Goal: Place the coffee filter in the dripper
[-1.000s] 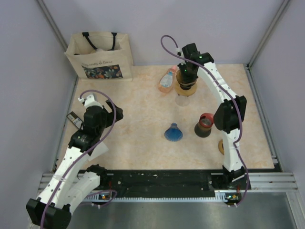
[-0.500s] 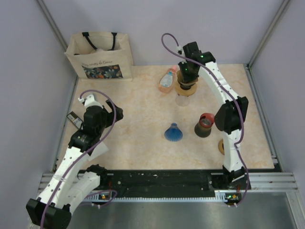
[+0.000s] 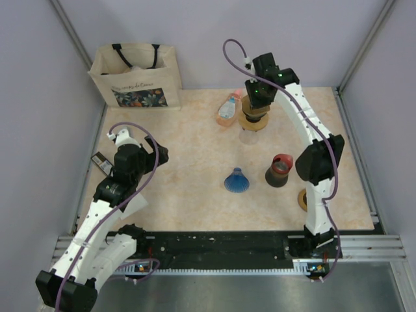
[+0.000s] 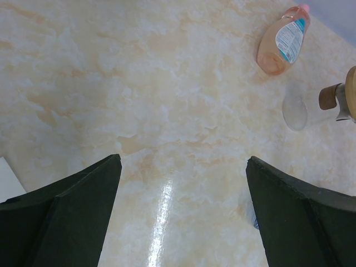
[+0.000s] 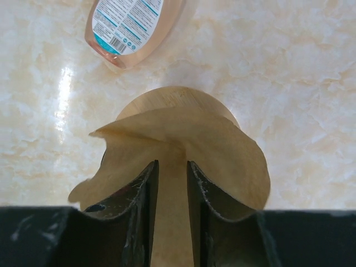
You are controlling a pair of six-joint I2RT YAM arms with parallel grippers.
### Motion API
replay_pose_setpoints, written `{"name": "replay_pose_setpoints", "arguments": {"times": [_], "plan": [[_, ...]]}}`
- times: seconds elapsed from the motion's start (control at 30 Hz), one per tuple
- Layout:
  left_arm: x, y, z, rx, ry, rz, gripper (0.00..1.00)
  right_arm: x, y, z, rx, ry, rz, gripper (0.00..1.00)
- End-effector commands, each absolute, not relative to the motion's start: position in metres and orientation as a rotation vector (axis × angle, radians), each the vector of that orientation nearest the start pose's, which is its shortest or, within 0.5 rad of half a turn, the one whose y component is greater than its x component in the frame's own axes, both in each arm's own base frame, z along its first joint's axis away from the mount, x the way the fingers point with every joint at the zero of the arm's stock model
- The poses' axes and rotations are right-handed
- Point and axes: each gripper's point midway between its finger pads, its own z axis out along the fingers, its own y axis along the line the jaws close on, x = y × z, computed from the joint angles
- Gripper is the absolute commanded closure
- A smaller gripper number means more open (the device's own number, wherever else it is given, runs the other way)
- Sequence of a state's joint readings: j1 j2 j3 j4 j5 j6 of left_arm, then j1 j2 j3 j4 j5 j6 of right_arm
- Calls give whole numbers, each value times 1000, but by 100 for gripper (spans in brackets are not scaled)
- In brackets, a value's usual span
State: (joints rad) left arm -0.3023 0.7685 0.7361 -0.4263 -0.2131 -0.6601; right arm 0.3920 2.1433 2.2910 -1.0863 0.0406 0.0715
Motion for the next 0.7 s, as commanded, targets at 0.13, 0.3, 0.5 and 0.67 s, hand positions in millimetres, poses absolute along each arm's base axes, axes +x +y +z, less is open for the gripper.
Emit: {"name": "replay_pose_setpoints", "arguments": {"times": [0.13,0.3,0.5,0.67], "plan": [[283,-81,223,-473,1926,-451,1,445,186,337,-334,2180,222,64],[281,-86,229,-422,1916,-480,1,415,164,359,-283,2085,197,33],[277,-96,233,-342,1918,-530,1,371,124,369,-69,1861,186,1],[274,-103,229,-299,1928,-565,1,323,108,361,45,1713,312,1]]}}
